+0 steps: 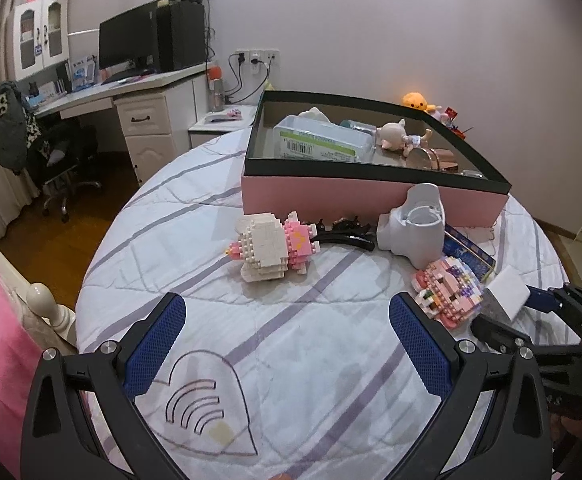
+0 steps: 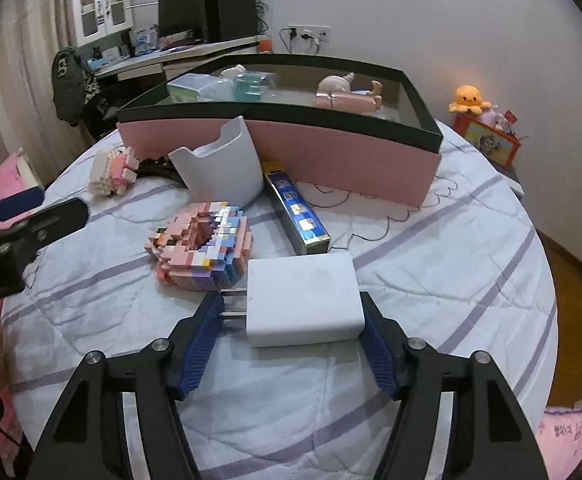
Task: Organize rigid objects
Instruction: 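Grasp the pink-white block toy with the left tool while the right tool grasps the white charger, then carry both items over the pink box and open both tools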
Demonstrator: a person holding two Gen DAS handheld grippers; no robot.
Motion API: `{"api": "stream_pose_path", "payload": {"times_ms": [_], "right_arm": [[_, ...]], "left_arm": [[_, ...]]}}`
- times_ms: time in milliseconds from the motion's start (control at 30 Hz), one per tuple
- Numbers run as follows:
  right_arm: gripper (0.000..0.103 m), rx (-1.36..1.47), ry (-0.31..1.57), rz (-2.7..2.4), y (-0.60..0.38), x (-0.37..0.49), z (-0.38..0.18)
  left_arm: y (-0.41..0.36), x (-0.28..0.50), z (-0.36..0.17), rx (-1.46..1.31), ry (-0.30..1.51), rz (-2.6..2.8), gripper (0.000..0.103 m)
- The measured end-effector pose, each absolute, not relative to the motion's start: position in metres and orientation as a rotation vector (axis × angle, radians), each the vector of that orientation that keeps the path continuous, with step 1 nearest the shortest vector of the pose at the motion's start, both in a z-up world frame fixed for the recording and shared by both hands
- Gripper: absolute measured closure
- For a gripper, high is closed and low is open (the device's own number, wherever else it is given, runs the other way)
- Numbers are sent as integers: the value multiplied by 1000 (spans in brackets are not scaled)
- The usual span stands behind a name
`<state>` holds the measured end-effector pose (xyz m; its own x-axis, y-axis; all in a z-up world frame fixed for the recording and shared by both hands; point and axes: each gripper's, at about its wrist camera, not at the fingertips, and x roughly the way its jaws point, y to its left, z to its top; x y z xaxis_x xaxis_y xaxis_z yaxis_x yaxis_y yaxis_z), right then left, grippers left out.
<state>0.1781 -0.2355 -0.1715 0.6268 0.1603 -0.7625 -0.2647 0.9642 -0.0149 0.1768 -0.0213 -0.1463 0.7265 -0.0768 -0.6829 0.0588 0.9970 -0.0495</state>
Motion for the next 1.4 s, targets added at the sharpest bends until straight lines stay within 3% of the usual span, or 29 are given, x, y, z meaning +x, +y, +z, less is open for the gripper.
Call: {"api": "stream_pose_path", "payload": {"times_ms": [533, 567, 700, 1400], "right_arm": [[36, -61, 833, 249, -257, 185, -164], [36, -58, 833, 248, -258, 186, -164], [36, -50, 831, 247, -259, 189, -164], [36, -47, 778, 250, -259, 178, -139]], "left_arm": [[-17, 247, -167, -44, 876, 15, 1], [-16, 250, -169, -50, 883, 18, 4], [-16, 254, -171, -53, 888, -10, 39], [-12, 212, -143, -78, 791, -93, 40]]}}
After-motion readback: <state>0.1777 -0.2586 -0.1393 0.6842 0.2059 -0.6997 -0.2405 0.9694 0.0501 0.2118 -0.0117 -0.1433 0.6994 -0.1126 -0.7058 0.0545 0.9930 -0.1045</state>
